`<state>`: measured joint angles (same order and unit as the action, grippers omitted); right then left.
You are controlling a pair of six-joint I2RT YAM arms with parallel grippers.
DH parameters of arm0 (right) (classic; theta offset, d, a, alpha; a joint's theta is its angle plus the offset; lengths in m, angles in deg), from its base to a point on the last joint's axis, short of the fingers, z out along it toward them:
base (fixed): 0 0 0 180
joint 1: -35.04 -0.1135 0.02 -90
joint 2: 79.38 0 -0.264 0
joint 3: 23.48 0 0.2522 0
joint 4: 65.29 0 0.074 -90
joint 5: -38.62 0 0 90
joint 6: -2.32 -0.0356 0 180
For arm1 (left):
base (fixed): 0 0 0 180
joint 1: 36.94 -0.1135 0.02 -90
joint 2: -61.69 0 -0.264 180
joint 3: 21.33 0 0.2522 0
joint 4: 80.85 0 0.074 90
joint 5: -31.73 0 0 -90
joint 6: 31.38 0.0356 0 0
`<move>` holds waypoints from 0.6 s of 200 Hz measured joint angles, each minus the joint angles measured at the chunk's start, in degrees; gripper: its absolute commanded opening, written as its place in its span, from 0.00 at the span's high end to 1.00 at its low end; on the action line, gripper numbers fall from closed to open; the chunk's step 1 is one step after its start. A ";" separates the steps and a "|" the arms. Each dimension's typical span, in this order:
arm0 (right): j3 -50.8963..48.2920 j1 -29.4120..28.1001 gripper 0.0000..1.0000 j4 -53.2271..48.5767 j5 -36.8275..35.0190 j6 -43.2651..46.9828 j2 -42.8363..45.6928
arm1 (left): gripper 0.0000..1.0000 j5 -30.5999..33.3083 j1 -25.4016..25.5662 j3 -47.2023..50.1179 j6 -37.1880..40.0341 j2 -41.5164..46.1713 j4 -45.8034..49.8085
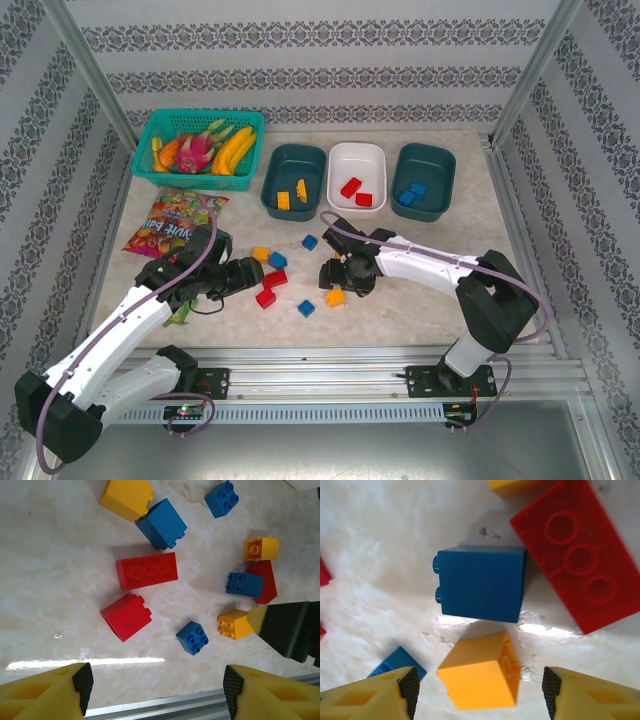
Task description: Sort the legos into containers by color
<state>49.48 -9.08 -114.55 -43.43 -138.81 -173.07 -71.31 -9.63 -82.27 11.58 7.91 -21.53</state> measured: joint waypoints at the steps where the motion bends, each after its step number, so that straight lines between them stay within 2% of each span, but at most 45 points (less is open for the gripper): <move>1: 0.02 -0.02 0.31 0.00 0.02 -0.13 -0.09 | 0.28 0.00 0.00 0.00 0.00 0.00 0.00; 29: 1.29 0.55 0.31 0.11 -0.48 -4.50 -2.60 | 0.28 0.02 0.00 0.00 0.00 0.00 0.00; 93: 6.62 2.73 0.31 1.03 -0.98 -5.90 -9.33 | 0.27 0.00 0.00 -0.11 0.00 0.15 0.02; 120: 7.23 2.73 0.35 0.96 -1.11 -6.82 -10.69 | 0.28 0.00 0.00 -0.11 0.00 0.15 0.02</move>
<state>56.71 -6.34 -113.59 -44.55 -145.63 -183.76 -71.31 -9.63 -82.38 11.58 8.06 -21.50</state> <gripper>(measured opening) 0.665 0.725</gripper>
